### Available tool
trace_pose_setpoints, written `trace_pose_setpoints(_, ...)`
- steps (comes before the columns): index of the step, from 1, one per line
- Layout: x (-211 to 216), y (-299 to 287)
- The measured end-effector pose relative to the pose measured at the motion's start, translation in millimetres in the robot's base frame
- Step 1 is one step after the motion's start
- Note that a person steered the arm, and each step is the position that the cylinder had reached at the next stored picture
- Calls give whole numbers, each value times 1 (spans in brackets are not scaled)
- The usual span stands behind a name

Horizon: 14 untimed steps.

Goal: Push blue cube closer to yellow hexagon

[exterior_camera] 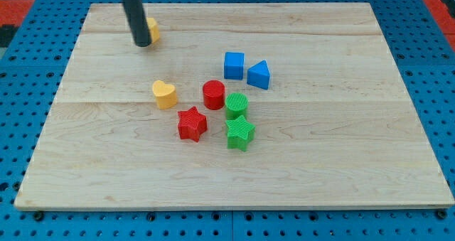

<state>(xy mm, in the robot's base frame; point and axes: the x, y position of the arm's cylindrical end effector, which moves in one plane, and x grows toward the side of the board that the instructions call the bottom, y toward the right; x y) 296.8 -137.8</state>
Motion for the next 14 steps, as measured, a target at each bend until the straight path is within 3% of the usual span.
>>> trace_pose_setpoints(1, -18, 9)
trace_pose_setpoints(2, -28, -34)
trace_pose_setpoints(3, -27, 28)
trace_pose_setpoints(4, -41, 49)
trace_pose_setpoints(6, -66, -36)
trace_pose_setpoints(8, -40, 199)
trace_pose_setpoints(9, 41, 275)
trace_pose_setpoints(10, 93, 270)
trace_pose_setpoints(11, 96, 228)
trace_pose_setpoints(12, 109, 236)
trace_pose_setpoints(14, 71, 149)
